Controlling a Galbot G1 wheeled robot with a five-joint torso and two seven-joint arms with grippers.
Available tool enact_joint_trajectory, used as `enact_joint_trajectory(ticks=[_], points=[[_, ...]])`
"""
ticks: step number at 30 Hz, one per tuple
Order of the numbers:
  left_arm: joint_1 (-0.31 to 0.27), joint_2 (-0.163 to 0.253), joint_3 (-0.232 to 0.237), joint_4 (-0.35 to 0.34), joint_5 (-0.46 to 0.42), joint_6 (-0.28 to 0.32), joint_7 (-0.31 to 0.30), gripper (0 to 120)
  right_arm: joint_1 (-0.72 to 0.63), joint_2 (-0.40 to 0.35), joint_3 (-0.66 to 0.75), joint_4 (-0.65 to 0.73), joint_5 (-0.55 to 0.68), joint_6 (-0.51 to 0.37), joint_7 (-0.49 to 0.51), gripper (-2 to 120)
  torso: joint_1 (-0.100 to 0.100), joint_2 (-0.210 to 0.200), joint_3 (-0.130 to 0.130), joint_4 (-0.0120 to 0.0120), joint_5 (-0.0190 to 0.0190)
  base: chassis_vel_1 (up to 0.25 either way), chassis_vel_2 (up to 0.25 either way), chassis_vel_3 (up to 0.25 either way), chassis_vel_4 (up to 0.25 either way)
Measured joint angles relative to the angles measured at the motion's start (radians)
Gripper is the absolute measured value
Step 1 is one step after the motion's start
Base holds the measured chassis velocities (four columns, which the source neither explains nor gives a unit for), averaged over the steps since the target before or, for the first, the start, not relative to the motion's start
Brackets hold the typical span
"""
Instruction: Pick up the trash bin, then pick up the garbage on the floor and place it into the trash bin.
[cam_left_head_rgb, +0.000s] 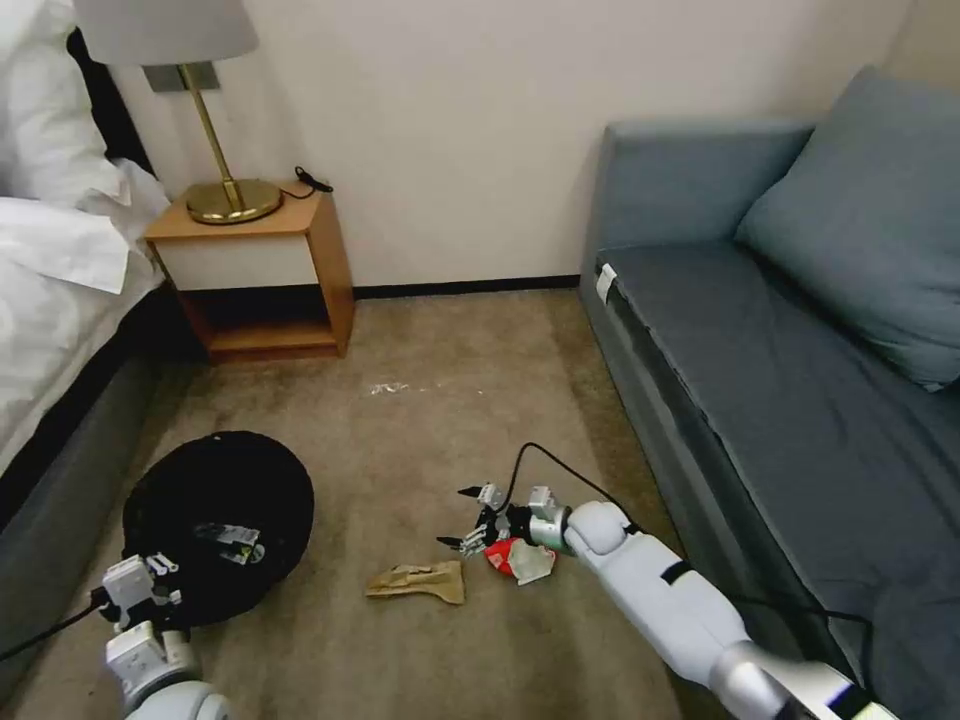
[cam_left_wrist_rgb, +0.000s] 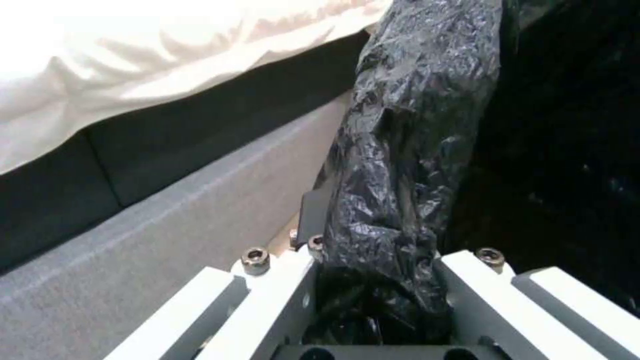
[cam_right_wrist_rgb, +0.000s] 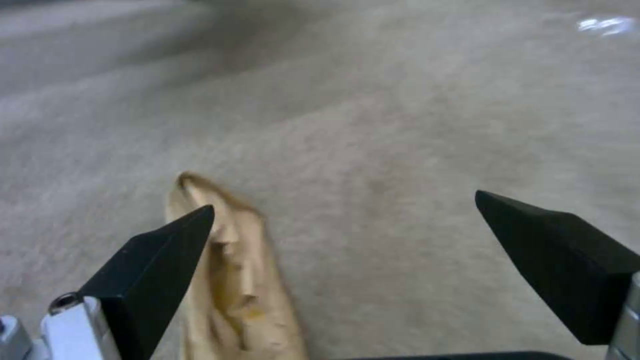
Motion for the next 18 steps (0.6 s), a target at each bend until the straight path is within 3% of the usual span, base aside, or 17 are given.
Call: enact_joint_trajectory(ticks=[11,18], points=[[-0.007,-0.004,0.004,0.003,0.000,0.002,0.000,4,-0.012,0.085,0.004,-0.128,-0.202,0.038,-0.074,100,0.000,0.000,0.000,0.0000,0.0000,0.000,0.000,0.000,0.000],[-0.005,-0.010,0.004,0.009,0.000,-0.001,0.001,4,-0.015,0.117,0.053,-0.203,-0.291,0.075,-0.054,95,0.000,0.000,0.000,0.0000,0.0001,0.000,0.000,0.000,0.000]])
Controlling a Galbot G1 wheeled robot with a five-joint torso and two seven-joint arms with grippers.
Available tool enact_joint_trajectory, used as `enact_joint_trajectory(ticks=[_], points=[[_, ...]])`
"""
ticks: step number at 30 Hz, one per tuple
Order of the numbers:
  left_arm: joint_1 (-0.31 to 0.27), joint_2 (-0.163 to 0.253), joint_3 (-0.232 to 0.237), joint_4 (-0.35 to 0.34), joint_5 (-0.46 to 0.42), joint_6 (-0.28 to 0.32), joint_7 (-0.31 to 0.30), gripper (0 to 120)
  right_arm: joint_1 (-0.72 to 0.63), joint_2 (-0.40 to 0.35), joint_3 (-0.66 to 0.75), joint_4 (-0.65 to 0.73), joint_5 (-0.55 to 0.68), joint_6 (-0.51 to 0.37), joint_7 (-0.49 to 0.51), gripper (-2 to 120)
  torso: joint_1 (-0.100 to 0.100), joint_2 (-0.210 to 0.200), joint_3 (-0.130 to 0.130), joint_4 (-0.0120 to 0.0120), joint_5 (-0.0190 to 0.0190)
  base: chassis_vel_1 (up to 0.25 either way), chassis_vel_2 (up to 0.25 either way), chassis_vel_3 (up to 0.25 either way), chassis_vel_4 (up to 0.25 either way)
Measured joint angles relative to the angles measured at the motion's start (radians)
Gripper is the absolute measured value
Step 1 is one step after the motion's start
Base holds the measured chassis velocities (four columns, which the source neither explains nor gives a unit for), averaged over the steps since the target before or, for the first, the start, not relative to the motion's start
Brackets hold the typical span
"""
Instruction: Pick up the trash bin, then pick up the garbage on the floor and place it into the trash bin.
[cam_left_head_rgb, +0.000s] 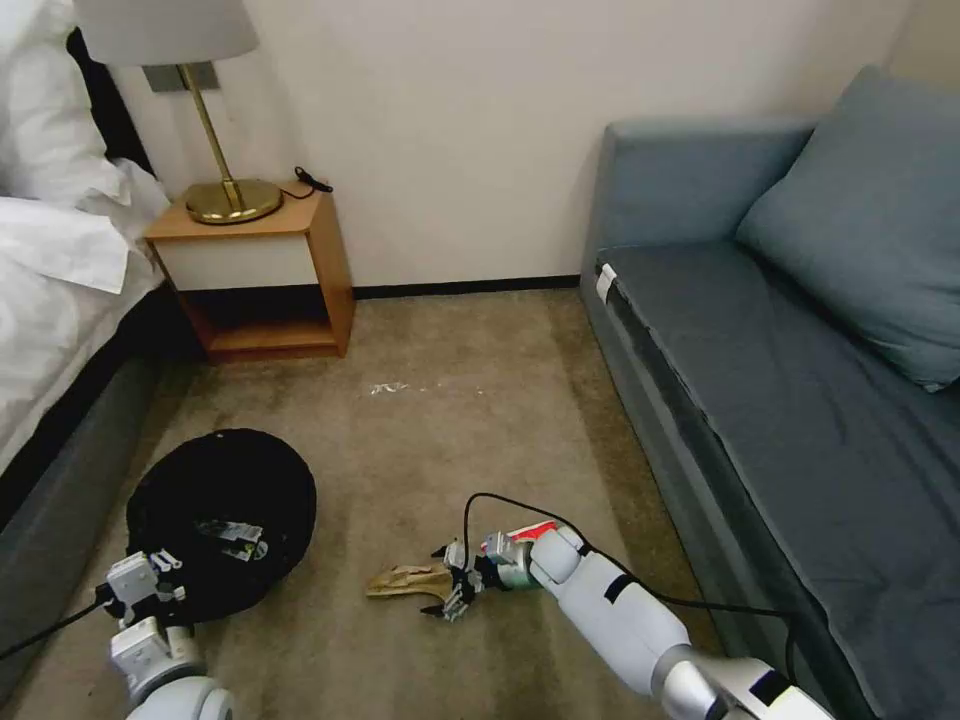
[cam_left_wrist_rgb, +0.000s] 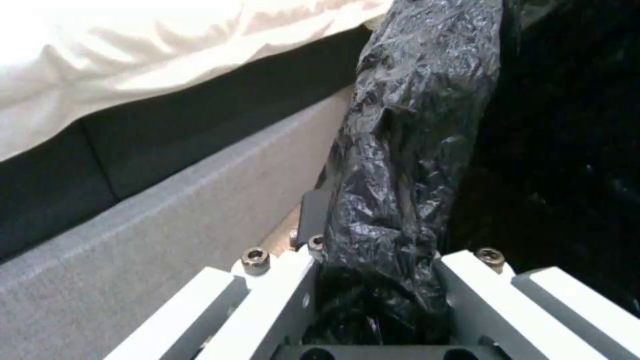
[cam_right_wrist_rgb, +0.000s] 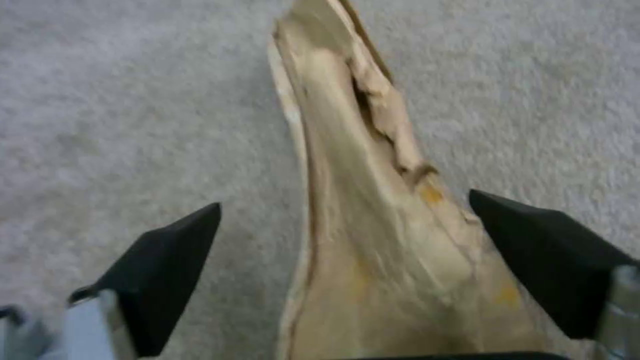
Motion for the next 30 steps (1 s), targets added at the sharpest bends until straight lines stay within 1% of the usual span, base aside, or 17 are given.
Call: enact_joint_trajectory(ticks=[4,5,6,9,11,12,13,14,17,18,21,22,23,26,27,30], points=[[0.003,-0.005,-0.001,0.002,0.002,-0.007,0.001,4,-0.001,0.000,0.022,-0.011,-0.012,0.008,-0.021,76,0.000,0.000,0.000,0.0000,0.0000,0.000,0.000,0.000,0.000],[0.003,-0.005,-0.001,0.002,0.002,-0.007,0.001,4,-0.001,0.000,0.022,-0.011,-0.012,0.008,-0.021,76,0.000,0.000,0.000,0.0000,0.0000,0.000,0.000,0.000,0.000],[0.003,-0.006,-0.001,0.002,0.002,-0.008,0.001,4,-0.003,-0.003,0.024,-0.011,-0.012,0.008,-0.026,72,0.000,0.000,0.000,0.0000,0.0000,0.000,0.000,0.000,0.000],[0.003,-0.009,-0.001,0.002,0.004,-0.010,0.001,4,-0.005,-0.011,0.034,-0.010,-0.012,0.010,-0.043,57,0.000,0.000,0.000,0.0000,0.0000,0.000,0.000,0.000,0.000],[0.003,-0.009,0.000,0.002,0.005,-0.010,0.001,4,-0.006,-0.012,0.036,-0.009,-0.012,0.010,-0.047,56,0.000,0.000,0.000,0.0000,0.0001,0.000,0.000,0.000,0.000],[0.004,-0.011,0.001,0.002,0.005,-0.010,0.002,4,-0.007,-0.015,0.042,-0.008,-0.010,0.011,-0.057,48,0.000,0.000,0.000,0.0000,0.0000,0.000,0.000,0.000,0.000],[0.004,-0.011,0.002,0.002,0.004,-0.010,0.002,4,-0.007,-0.017,0.047,-0.007,-0.009,0.011,-0.063,45,0.000,0.000,0.000,0.0000,0.0000,0.000,0.000,0.000,0.000],[0.004,-0.011,0.002,0.002,0.004,-0.010,0.002,4,-0.007,-0.017,0.047,-0.007,-0.009,0.011,-0.063,45,0.000,0.000,0.000,0.0000,0.0000,0.000,0.000,0.000,0.000],[0.004,-0.011,0.002,0.002,-0.003,-0.010,0.002,4,-0.011,-0.024,0.058,0.001,0.002,0.011,-0.092,28,0.000,0.000,0.000,0.0000,0.0000,0.000,0.000,0.000,0.000],[0.004,-0.011,0.002,0.002,-0.003,-0.010,0.002,4,-0.011,-0.024,0.058,0.001,0.002,0.011,-0.092,28,0.000,0.000,0.000,0.0000,0.0000,0.000,0.000,0.000,0.000],[0.007,-0.010,0.000,0.002,-0.003,-0.010,0.002,4,-0.015,-0.029,0.060,0.012,0.021,0.010,-0.099,17,0.000,0.000,0.000,-0.0001,0.0001,0.000,0.000,0.000,0.000],[0.007,-0.010,0.000,0.002,-0.003,-0.010,0.002,4,-0.015,-0.029,0.060,0.012,0.021,0.010,-0.099,17,0.000,0.000,0.000,-0.0001,0.0001,0.000,0.000,0.000,0.000],[0.007,-0.009,0.000,0.002,-0.003,-0.010,0.002,4,-0.015,-0.031,0.061,0.017,0.034,0.009,-0.101,10,0.000,0.000,0.000,0.0000,0.0000,0.000,0.000,0.000,0.000],[0.009,-0.008,-0.001,0.005,-0.004,-0.011,0.002,4,-0.007,-0.041,0.066,0.042,0.077,0.000,-0.103,2,0.000,0.000,0.000,-0.0001,0.0000,0.000,0.000,0.000,0.000],[0.009,-0.008,-0.001,0.005,-0.004,-0.011,0.002,4,-0.007,-0.041,0.066,0.042,0.077,0.000,-0.103,2,0.000,0.000,0.000,-0.0001,0.0000,0.000,0.000,0.000,0.000],[0.008,-0.008,0.000,0.005,-0.011,-0.008,0.002,4,0.013,-0.056,0.048,0.088,0.158,-0.016,-0.103,1,0.000,0.000,0.000,-0.0001,0.0001,0.000,0.000,0.000,0.000]])
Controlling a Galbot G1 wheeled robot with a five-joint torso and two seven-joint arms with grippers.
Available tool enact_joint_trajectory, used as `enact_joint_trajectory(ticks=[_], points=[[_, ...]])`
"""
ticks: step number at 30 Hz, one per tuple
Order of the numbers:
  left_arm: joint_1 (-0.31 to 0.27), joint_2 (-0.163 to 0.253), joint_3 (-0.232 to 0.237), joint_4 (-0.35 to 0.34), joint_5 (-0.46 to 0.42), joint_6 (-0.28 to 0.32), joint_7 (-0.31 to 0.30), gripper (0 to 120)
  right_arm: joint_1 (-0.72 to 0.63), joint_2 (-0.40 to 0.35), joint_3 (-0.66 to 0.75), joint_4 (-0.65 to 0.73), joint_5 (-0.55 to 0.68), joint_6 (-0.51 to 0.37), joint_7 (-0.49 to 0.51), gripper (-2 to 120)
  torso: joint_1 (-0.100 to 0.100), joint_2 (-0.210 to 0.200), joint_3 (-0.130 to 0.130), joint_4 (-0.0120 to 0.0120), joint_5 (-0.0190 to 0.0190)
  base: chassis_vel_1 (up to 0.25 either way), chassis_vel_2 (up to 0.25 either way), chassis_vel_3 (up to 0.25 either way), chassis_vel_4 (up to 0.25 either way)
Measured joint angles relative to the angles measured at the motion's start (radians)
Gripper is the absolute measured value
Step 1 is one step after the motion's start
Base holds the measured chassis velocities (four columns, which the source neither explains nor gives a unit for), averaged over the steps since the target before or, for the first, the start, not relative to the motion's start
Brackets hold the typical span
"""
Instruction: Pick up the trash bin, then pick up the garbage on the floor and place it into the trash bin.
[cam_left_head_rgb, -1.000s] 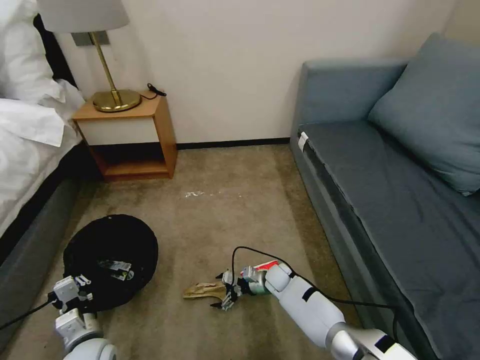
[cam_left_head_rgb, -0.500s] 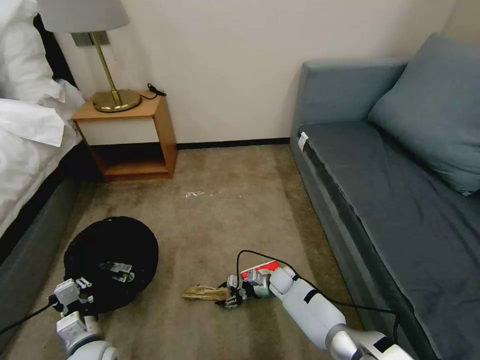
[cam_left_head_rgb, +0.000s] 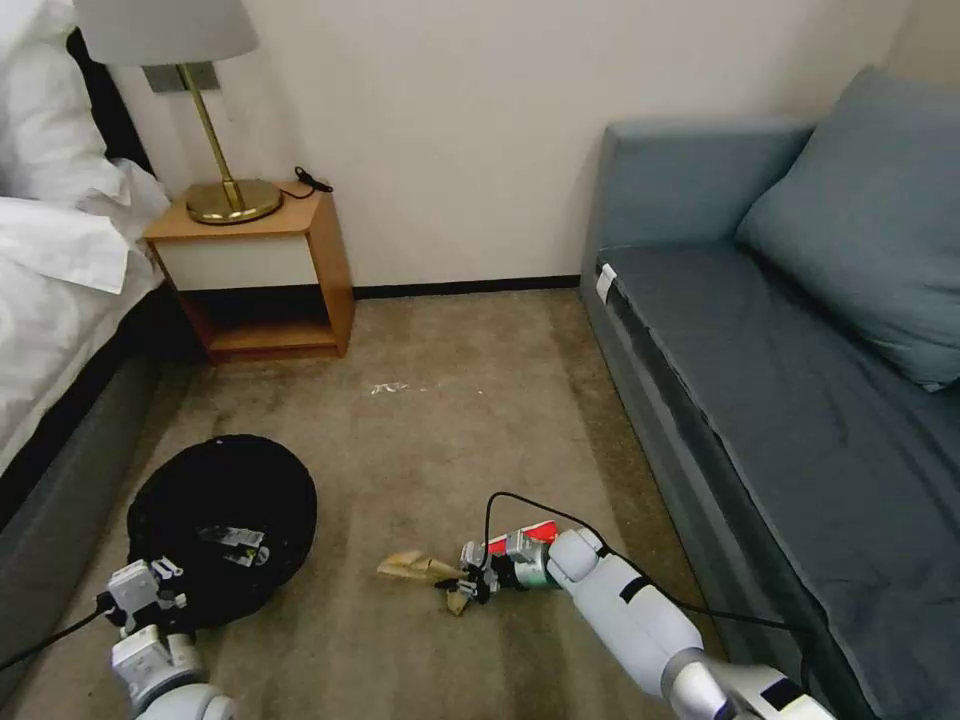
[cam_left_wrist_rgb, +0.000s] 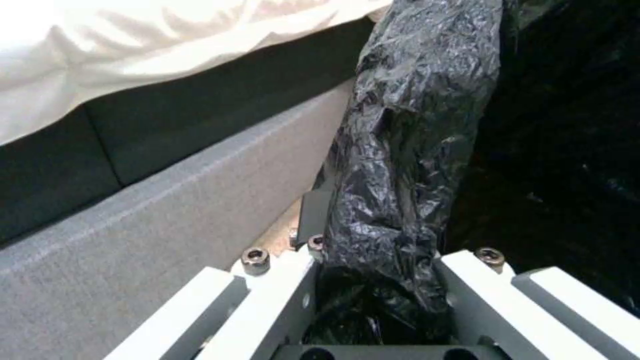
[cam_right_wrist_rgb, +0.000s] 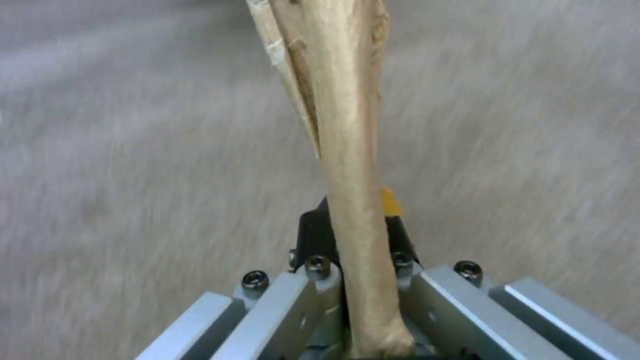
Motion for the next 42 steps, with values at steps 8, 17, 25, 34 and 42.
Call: enact_joint_trajectory(ticks=[8,17,25,34,42], points=[[-0.003,-0.003,0.016,-0.027,-0.003,0.018,0.000,4,0.072,0.029,-0.070,0.045,0.271,0.007,0.093,1,0.000,0.000,0.000,0.0000,-0.0001,0.000,0.000,0.000,0.000],[0.018,-0.014,0.042,-0.100,0.014,0.057,0.015,4,0.124,0.133,-0.257,0.138,0.642,0.064,0.244,1,0.000,0.000,0.000,0.0004,-0.0001,0.000,0.000,0.000,0.000],[0.012,-0.020,0.045,-0.095,0.013,0.058,0.015,4,0.097,0.138,-0.358,0.193,0.650,0.095,0.314,1,0.000,0.000,0.000,0.0001,-0.0002,0.000,0.000,0.000,0.000],[0.033,-0.026,0.046,-0.114,0.018,0.049,0.028,4,0.072,0.137,-0.399,0.175,0.487,0.119,0.443,1,0.000,0.000,0.000,0.0000,-0.0002,0.000,0.000,0.000,0.000],[0.044,-0.024,0.044,-0.115,0.015,0.040,0.058,4,0.052,0.136,-0.409,0.196,0.399,0.118,0.545,28,0.000,0.000,0.000,0.0001,-0.0001,0.000,0.000,0.000,0.000]])
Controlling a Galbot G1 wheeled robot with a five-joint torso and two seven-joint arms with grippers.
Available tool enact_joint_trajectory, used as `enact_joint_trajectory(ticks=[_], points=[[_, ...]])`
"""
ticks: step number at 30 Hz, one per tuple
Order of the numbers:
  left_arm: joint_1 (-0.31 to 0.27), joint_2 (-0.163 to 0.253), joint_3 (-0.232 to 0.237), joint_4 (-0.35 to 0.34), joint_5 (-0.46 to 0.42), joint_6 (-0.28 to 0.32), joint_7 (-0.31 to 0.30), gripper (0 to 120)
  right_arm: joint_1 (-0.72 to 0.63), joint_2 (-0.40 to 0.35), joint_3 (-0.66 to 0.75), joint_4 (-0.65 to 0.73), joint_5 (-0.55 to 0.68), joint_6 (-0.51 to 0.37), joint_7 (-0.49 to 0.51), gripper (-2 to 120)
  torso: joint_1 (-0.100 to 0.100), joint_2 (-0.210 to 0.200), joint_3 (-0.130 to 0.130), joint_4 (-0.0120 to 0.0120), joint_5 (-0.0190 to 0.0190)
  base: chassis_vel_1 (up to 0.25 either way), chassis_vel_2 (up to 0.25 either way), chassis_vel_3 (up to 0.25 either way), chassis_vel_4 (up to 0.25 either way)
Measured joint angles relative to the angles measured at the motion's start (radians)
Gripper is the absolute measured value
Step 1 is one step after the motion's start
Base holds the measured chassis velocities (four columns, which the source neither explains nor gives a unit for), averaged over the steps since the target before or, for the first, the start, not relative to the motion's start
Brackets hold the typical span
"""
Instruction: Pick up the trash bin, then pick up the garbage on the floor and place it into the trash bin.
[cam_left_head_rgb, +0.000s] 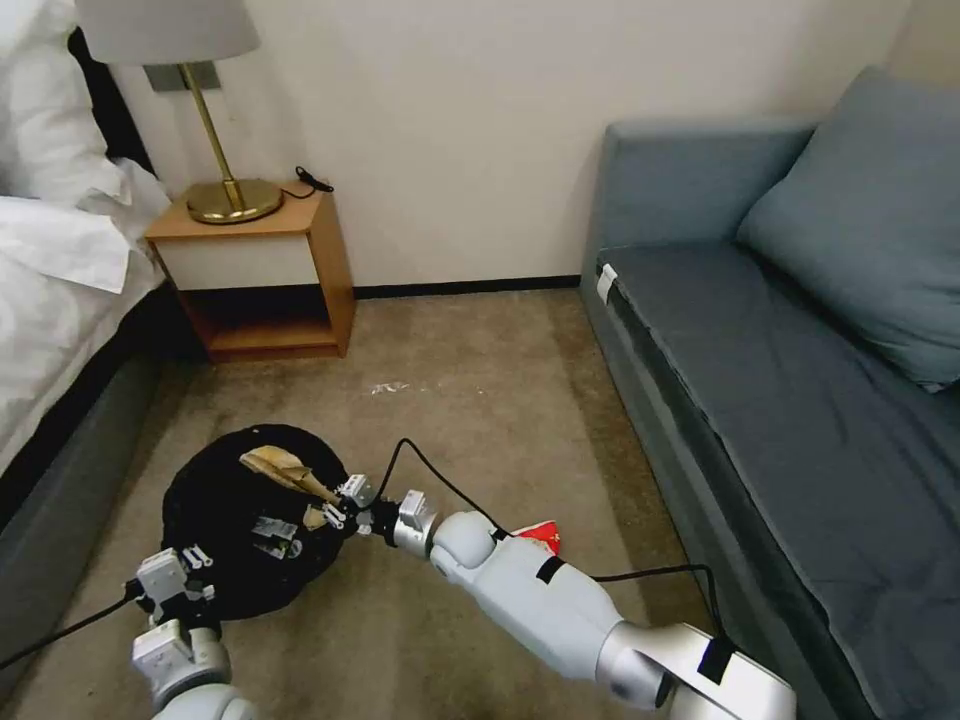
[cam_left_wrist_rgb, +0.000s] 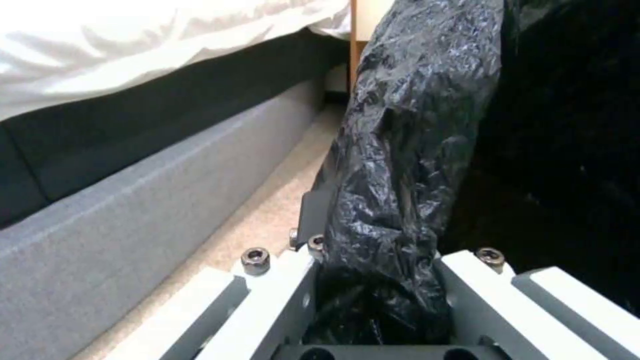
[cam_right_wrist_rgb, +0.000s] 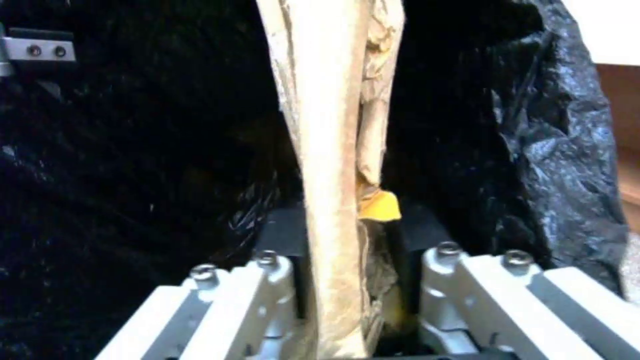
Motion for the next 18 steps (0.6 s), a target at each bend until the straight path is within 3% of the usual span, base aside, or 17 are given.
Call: enact_joint_trajectory(ticks=[5,9,11,18], points=[[-0.001,0.000,-0.001,0.006,0.000,-0.003,0.003,4,-0.007,0.000,0.000,0.020,-0.013,-0.005,0.016,41,0.000,0.000,0.000,0.0000,0.0000,0.000,0.000,0.000,0.000],[-0.008,0.004,-0.002,0.028,0.000,-0.003,0.006,4,-0.011,-0.001,-0.004,0.054,-0.028,-0.024,0.031,61,0.000,0.000,0.000,0.0000,0.0000,0.000,0.000,0.000,0.000],[-0.010,0.005,-0.002,0.032,0.000,-0.003,0.006,4,-0.011,-0.001,-0.006,0.060,-0.028,-0.026,0.032,64,0.000,0.000,0.000,0.0000,0.0000,0.000,0.000,0.000,0.000],[-0.030,0.008,-0.003,0.060,-0.003,0.002,0.006,4,-0.011,-0.001,-0.016,0.109,-0.021,-0.036,0.033,94,0.000,0.000,0.000,0.0000,0.0000,0.000,0.000,0.000,0.000]])
